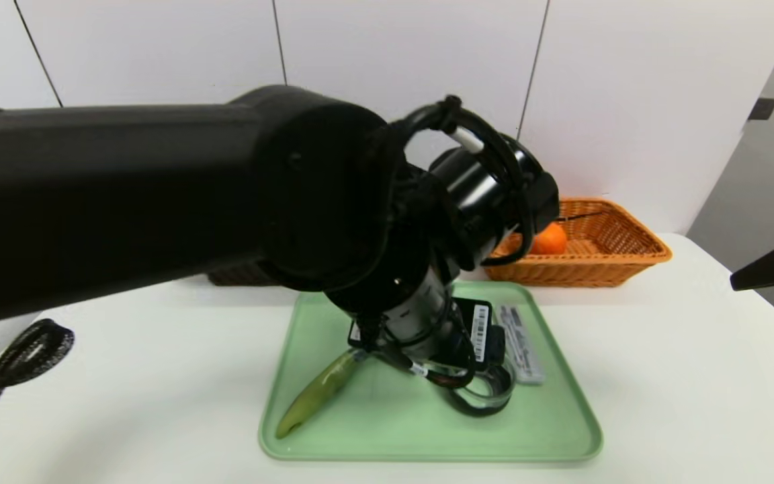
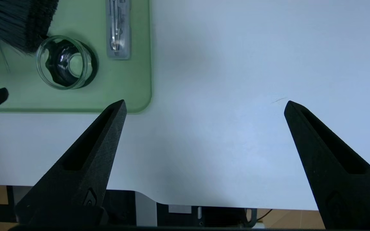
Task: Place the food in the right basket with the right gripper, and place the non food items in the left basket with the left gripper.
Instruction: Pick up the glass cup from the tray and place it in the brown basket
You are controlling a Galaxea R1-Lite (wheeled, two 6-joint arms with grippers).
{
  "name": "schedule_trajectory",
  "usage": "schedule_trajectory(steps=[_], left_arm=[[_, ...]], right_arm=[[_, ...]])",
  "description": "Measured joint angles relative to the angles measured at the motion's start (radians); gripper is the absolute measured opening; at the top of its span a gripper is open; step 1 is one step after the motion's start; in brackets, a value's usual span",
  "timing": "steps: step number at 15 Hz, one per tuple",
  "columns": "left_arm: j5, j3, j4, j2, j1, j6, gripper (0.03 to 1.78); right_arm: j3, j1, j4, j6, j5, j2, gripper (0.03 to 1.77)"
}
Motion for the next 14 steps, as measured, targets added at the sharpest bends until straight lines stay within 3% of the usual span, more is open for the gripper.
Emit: schedule_trajectory(steps=[6, 14], left_arm=[[0.001, -0.011, -0.002, 0.077, -0.007, -0.070, 1.69], [0.044, -0.012, -0.058, 0.131, -0.007, -0.068, 1.69]], right_arm=[[0.056, 0.000, 0.000, 0.002, 0.001, -0.032, 1.69], [0.107, 0.000, 0.000, 0.000, 0.002, -0.096, 1.69]])
